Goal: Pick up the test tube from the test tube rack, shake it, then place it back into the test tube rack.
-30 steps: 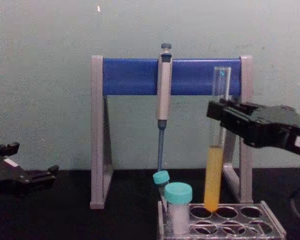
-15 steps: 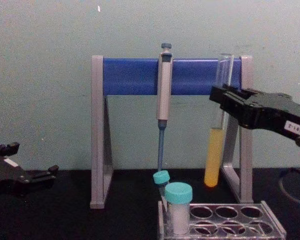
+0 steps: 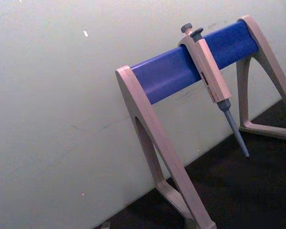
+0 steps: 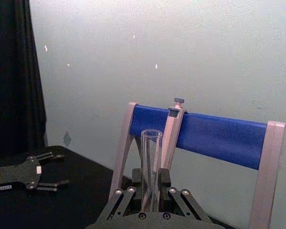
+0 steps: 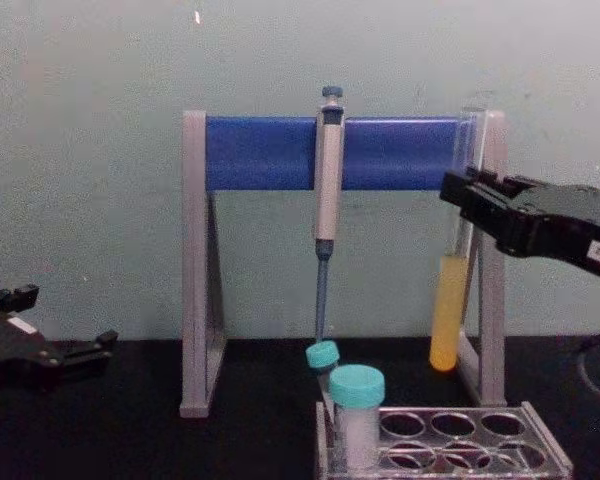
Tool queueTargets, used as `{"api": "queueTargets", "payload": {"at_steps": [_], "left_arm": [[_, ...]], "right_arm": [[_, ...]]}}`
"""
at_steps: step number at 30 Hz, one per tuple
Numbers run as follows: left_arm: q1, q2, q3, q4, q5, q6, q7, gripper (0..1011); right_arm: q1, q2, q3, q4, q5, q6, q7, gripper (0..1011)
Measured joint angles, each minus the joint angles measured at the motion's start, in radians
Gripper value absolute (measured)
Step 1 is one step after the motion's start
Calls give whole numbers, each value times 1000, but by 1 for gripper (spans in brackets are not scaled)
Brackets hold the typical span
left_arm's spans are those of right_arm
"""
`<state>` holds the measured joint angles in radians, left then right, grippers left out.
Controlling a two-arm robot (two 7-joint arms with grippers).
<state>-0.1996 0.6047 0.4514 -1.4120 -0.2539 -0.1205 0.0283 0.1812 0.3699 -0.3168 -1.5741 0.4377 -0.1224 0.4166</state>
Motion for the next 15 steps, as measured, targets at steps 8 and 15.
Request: {"api": "queueTargets", "payload": {"at_steps": [8, 15], "left_arm": [[0, 0, 0, 0, 0, 0, 0, 1001], [0, 0, 0, 0, 0, 0, 0, 1001]], "right_arm": [[-5, -4, 4, -5, -7, 5, -2, 229], [-8, -5, 7, -8, -8, 7, -2, 229]]}}
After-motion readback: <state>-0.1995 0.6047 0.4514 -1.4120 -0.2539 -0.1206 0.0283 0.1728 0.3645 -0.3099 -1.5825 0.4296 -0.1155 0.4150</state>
